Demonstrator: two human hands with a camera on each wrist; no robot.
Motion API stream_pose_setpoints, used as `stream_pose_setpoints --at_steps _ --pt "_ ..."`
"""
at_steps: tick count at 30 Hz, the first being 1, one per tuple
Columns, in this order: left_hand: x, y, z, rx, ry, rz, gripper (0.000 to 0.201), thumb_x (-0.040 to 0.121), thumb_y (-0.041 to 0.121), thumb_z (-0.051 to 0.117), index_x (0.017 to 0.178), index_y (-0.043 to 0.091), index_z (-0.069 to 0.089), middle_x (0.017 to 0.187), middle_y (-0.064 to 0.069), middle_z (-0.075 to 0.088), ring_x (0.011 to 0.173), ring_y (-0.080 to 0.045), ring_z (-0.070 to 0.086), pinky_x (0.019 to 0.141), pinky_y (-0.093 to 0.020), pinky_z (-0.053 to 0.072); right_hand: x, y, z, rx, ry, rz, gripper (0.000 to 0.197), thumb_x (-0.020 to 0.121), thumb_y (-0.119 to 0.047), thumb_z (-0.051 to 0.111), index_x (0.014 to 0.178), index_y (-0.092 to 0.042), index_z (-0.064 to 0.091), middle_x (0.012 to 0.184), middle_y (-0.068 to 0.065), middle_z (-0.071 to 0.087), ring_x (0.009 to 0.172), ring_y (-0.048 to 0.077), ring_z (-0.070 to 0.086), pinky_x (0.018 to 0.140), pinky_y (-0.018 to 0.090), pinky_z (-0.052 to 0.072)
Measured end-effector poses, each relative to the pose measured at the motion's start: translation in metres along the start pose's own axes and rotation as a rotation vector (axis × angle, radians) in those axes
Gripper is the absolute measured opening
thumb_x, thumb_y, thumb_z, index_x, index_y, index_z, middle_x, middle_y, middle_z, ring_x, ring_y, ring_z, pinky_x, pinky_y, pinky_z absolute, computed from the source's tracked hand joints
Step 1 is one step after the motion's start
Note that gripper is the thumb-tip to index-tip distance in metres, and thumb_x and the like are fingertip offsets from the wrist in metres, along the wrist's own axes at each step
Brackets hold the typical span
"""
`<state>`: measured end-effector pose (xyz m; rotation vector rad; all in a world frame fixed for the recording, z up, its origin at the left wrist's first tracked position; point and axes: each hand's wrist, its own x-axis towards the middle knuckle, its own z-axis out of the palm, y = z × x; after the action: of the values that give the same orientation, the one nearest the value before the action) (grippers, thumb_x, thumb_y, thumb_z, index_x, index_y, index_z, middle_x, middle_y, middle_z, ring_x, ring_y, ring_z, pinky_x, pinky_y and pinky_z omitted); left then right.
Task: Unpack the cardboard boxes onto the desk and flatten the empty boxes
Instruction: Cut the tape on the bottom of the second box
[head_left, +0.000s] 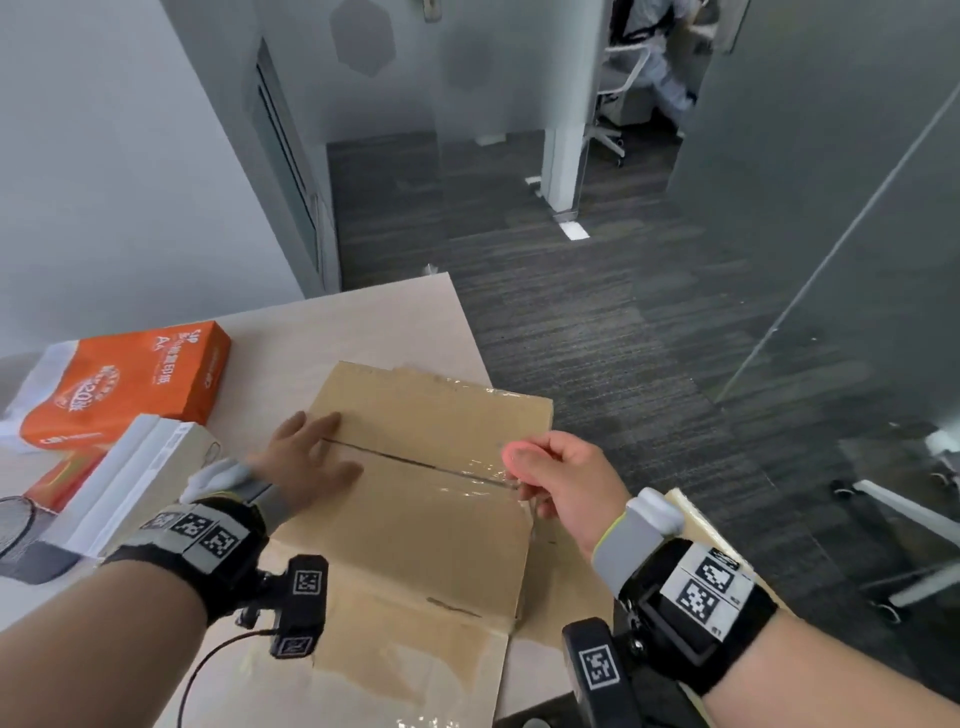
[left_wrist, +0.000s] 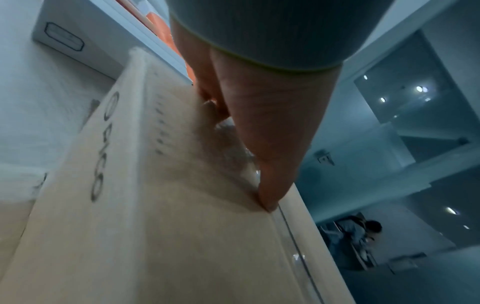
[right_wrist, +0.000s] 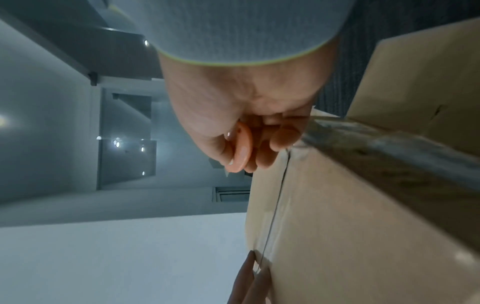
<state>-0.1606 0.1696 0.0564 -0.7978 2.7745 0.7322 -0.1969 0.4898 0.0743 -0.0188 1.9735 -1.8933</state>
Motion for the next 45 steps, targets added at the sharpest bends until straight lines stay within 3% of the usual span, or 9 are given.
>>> stream_pose_setpoints --at_steps 5,9,13,16,21,25,30,37,45 --pt "-0.036 -0.015 -0.002 0.046 -0.013 0.081 0.059 0.084 0.052 0.067 0.14 0.043 0.051 0.137 0.004 0.042 0.103 -0.023 0.061 0.089 -0.035 0.052 0.002 -0.01 0.058 -0.054 -0.035 0.026 0.011 0.095 -0.017 0.068 0.104 -0.013 0.069 0.088 0.008 0.075 0.076 0.016 0.07 0.059 0.03 0.051" --pt "-0.054 -0.039 -0.004 0.009 -0.03 0.132 0.035 0.088 0.042 0.059 0.122 0.048 0.064 0.126 0.009 0.047 0.118 -0.018 0.049 0.101 -0.035 0.043 0.001 -0.007 0.107 -0.049 -0.105 0.025 0.01 0.094 -0.013 0.068 0.097 -0.003 0.068 0.071 0.001 0.064 0.071 0.011 0.058 0.063 0.022 0.046" --pt "-0.046 -0.049 -0.014 -0.508 0.02 0.094 0.018 0.087 0.038 0.061 0.077 0.038 0.076 0.1 0.011 0.065 0.1 -0.019 0.062 0.09 -0.033 0.048 -0.004 -0.008 0.148 -0.008 -0.175 0.015 0.014 0.092 -0.014 0.07 0.1 -0.002 0.074 0.074 -0.002 0.069 0.07 0.0 0.063 0.064 0.008 0.045" --pt "-0.048 -0.057 -0.032 -0.993 -0.334 -0.122 0.045 0.089 0.056 0.057 0.087 0.017 0.081 0.09 -0.005 0.076 0.071 -0.023 0.067 0.055 -0.029 0.046 -0.009 -0.015 0.186 -0.017 -0.235 -0.012 0.021 0.094 -0.018 0.068 0.101 0.002 0.072 0.079 0.01 0.07 0.074 0.009 0.064 0.071 0.013 0.049" --pt "-0.061 -0.073 -0.047 -1.4 -0.838 -0.207 0.048 0.09 0.057 0.058 0.088 0.009 0.064 0.075 -0.006 0.061 0.053 -0.014 0.052 0.039 -0.02 0.038 -0.01 -0.014 0.227 -0.089 -0.232 -0.018 0.023 0.081 -0.028 0.079 0.097 -0.011 0.076 0.084 0.02 0.07 0.075 0.027 0.062 0.087 0.045 0.053" --pt "-0.047 -0.088 -0.045 -1.566 -0.719 -0.301 0.026 0.083 0.038 0.068 0.083 0.012 0.07 0.066 0.004 0.056 0.043 -0.002 0.047 0.033 -0.012 0.029 -0.01 -0.01 0.223 -0.479 -0.064 -0.132 0.014 0.088 -0.027 0.076 0.101 -0.032 0.075 0.1 -0.002 0.069 0.087 0.011 0.062 0.085 0.025 0.052" --pt "-0.028 -0.11 -0.041 -1.516 -0.563 -0.283 0.026 0.088 0.025 0.072 0.063 0.022 0.08 0.089 0.004 0.071 0.051 -0.001 0.057 0.037 -0.012 0.033 -0.013 -0.006 0.198 -1.071 -0.112 -0.08 0.045 0.079 -0.062 0.057 0.116 -0.038 0.065 0.11 -0.023 0.055 0.108 0.006 0.056 0.099 0.031 0.047" --pt "-0.02 -0.126 -0.03 -1.411 -0.571 -0.371 0.027 0.086 0.009 0.078 0.11 0.011 0.066 0.071 -0.003 0.067 0.057 -0.009 0.064 0.04 -0.018 0.043 -0.016 -0.017 0.216 -1.546 -0.293 0.021 0.086 0.059 -0.082 0.064 0.133 -0.044 0.042 0.129 -0.014 0.041 0.124 0.017 0.037 0.102 0.041 0.037" --pt "-0.018 -0.133 -0.026 -1.383 -0.546 -0.372 0.025 0.084 0.007 0.079 0.107 0.007 0.068 0.072 -0.003 0.064 0.059 -0.012 0.059 0.043 -0.02 0.044 0.004 -0.03 0.23 -1.601 -0.391 0.161 0.08 0.047 -0.074 0.08 0.106 -0.033 0.044 0.111 -0.012 0.043 0.109 0.015 0.042 0.095 0.041 0.043"
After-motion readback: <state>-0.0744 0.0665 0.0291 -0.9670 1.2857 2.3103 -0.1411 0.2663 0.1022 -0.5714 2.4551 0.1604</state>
